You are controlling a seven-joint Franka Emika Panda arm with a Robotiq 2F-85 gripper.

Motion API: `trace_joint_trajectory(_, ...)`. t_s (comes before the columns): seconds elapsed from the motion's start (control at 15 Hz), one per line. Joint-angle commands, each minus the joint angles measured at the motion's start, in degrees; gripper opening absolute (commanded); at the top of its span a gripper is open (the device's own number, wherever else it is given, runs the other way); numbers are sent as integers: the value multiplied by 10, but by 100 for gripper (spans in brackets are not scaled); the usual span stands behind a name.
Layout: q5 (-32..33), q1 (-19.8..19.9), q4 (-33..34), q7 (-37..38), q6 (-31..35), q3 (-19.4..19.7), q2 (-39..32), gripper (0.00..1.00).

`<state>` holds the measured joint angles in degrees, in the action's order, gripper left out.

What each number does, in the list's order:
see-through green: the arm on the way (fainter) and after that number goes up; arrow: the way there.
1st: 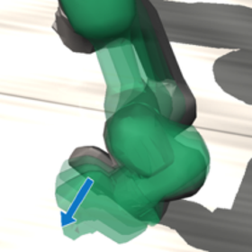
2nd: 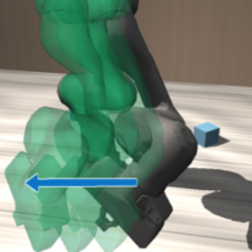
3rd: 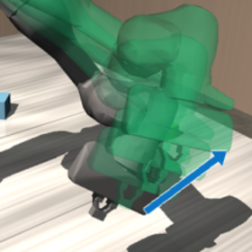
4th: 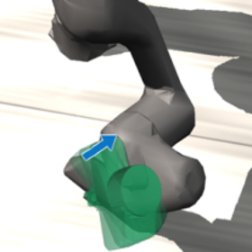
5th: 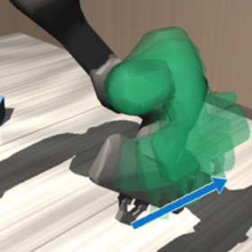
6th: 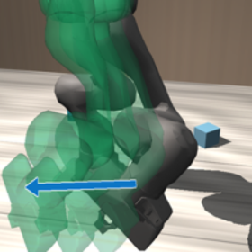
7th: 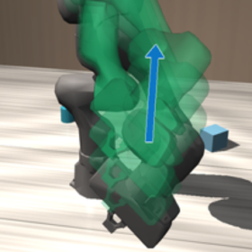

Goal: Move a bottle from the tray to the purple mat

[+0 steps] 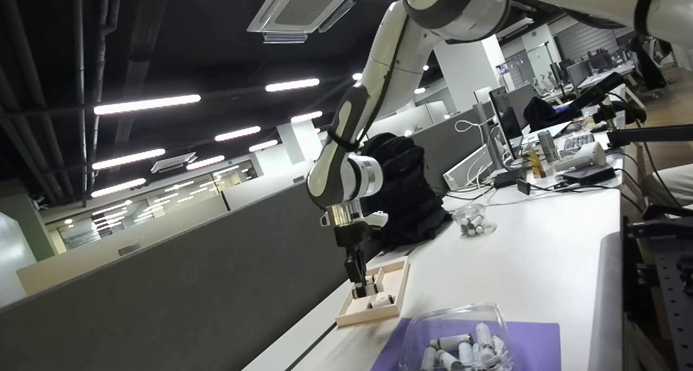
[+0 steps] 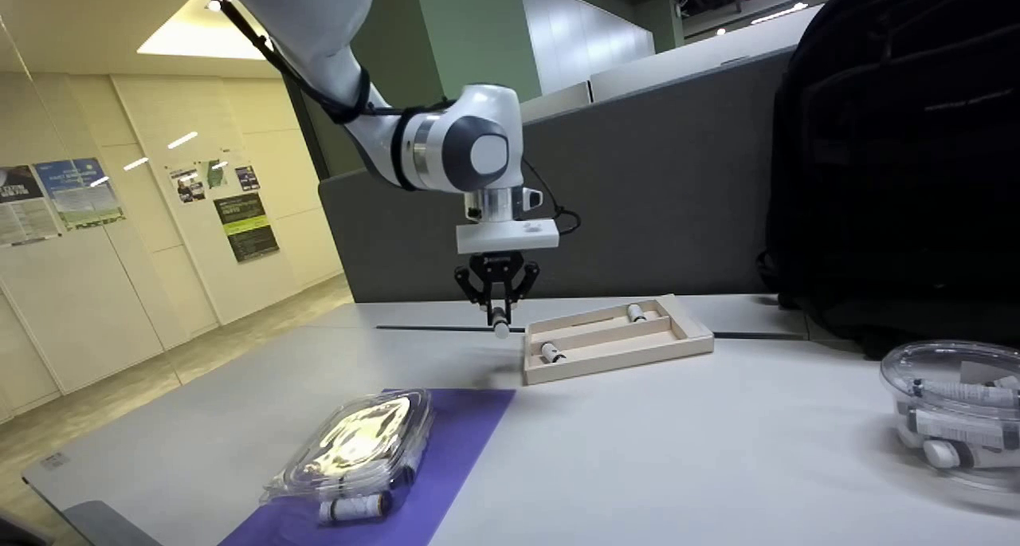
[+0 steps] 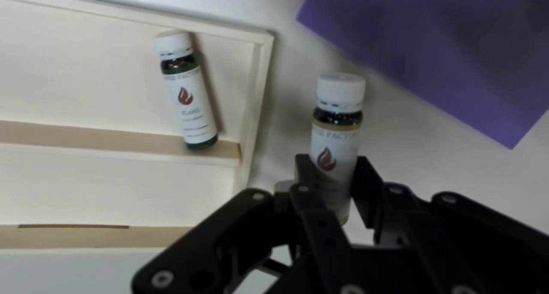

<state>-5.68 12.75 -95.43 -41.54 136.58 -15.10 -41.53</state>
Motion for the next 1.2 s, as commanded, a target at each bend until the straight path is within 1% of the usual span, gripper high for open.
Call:
trace_joint_trajectory(0.0,-15,-3,-110,-37,41,-3,67,7)
trace_joint_trajectory(0.13,-17,-8,-147,-43,58,-1,83,7)
trace_joint_trajectory(0.27,-6,-23,-183,-21,105,15,92,7)
trace_joint_trajectory(0.53,13,-47,-229,18,166,45,89,7)
trace_joint_trajectory(0.73,25,-61,-252,40,189,61,87,7)
trace_joint_trajectory(0.87,34,-66,-258,57,191,66,86,26)
trace_joint_trajectory(0.93,38,-68,-260,65,189,68,86,52)
trace_joint_trajectory(1.0,41,-69,-258,73,184,69,86,53)
trace_joint_trajectory(1.13,43,-67,-256,84,183,67,88,65)
